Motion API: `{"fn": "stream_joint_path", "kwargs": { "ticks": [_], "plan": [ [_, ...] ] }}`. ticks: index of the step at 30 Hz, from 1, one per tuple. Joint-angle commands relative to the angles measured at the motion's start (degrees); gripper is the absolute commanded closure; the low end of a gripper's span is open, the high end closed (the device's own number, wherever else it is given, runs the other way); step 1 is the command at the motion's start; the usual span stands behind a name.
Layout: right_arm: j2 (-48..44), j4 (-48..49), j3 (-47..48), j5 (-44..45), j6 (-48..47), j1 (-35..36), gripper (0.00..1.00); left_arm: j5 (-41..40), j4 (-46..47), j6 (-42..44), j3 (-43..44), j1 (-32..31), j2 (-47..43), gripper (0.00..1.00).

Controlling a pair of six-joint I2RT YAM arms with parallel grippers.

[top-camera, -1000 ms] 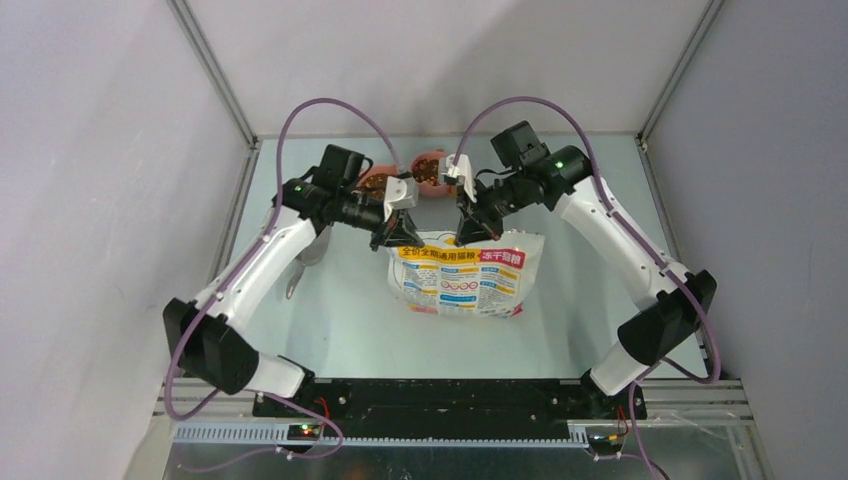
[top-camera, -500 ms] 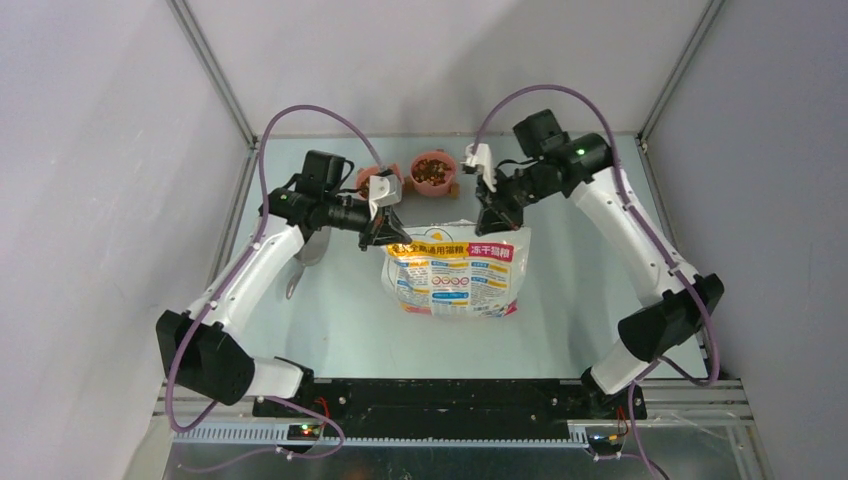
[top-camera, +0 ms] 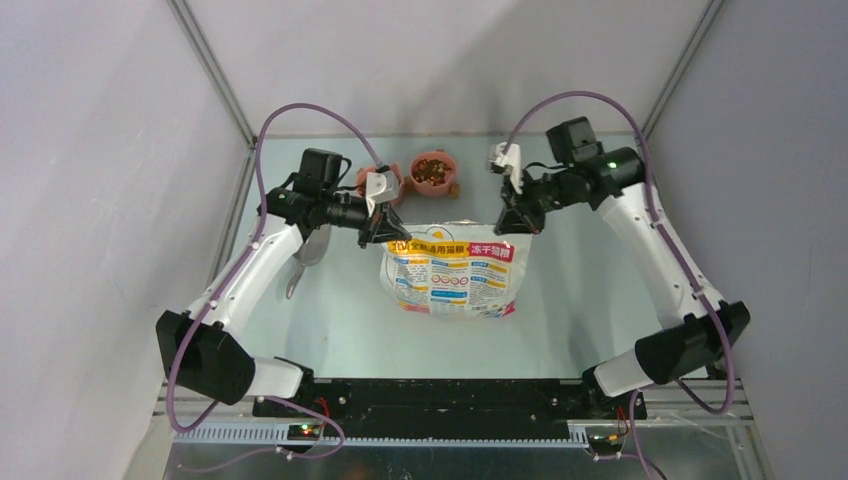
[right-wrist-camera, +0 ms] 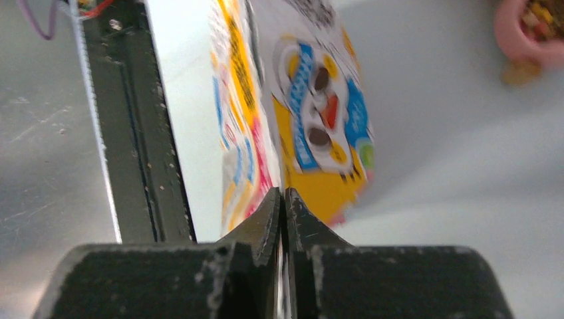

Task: Serve the pet food
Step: Close the pet food bag at the center of the board.

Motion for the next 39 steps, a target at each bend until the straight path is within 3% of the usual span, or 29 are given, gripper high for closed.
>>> {"fn": "stream_joint_path", "kwargs": {
  "ticks": [1, 9, 13, 17, 21, 24, 25, 28, 31, 36, 39],
  "plan": [
    [-8.7, -7.1, -1.5, 12.0, 0.7, -8.0, 0.9, -5.4, -0.4, -0.1, 0.5, 4.6, -1.9, 1.0],
    [-15.4, -2.7, -7.5, 20.5, 2.0, -11.0, 0.95, -3.7, 0.6, -1.5, 0.2, 4.6, -2.5, 1.0],
    [-17.6, 0.3, -4.6, 17.7, 4.4, -11.2, 0.91, -0.7, 1.9, -3.8, 0.7, 4.5, -3.2, 1.0],
    [-16.2, 5.1, 1.1, 9.5, 13.4, -8.1, 0.74, 0.0, 1.2, -3.6, 1.9, 4.4, -3.6, 1.0],
    [-11.7, 13.5, 3.2, 9.4, 24.3, 0.9, 0.48, 0.1, 2.2, -4.6, 1.8, 4.2, -3.7, 1.0],
    [-5.2, 20.4, 3.7, 7.4, 37.6, 4.5, 0.46, -0.3, 3.6, -5.6, 1.6, 4.0, -3.8, 1.0],
    [-2.2, 22.0, 4.6, 6.4, 42.2, 5.8, 0.38, -0.4, 4.1, -5.7, 1.5, 4.0, -3.8, 1.0],
    [1.9, 23.2, 6.3, 12.3, 45.5, 10.5, 0.28, -0.4, 4.8, -6.2, 1.3, 4.0, -3.9, 1.0],
    [3.5, 26.4, 5.7, 18.7, 42.8, 16.2, 0.05, -0.6, 5.6, -6.4, 0.6, 4.0, -4.4, 1.0],
    [5.3, 33.5, 3.9, 20.7, 39.4, 18.1, 0.01, -3.2, 5.5, -4.8, -0.2, 4.0, -5.3, 1.0],
    [9.0, 31.4, 6.9, 19.1, 36.1, 18.4, 0.13, -5.5, 6.9, -4.1, -0.6, 4.7, -5.1, 1.0]
  ]
}}
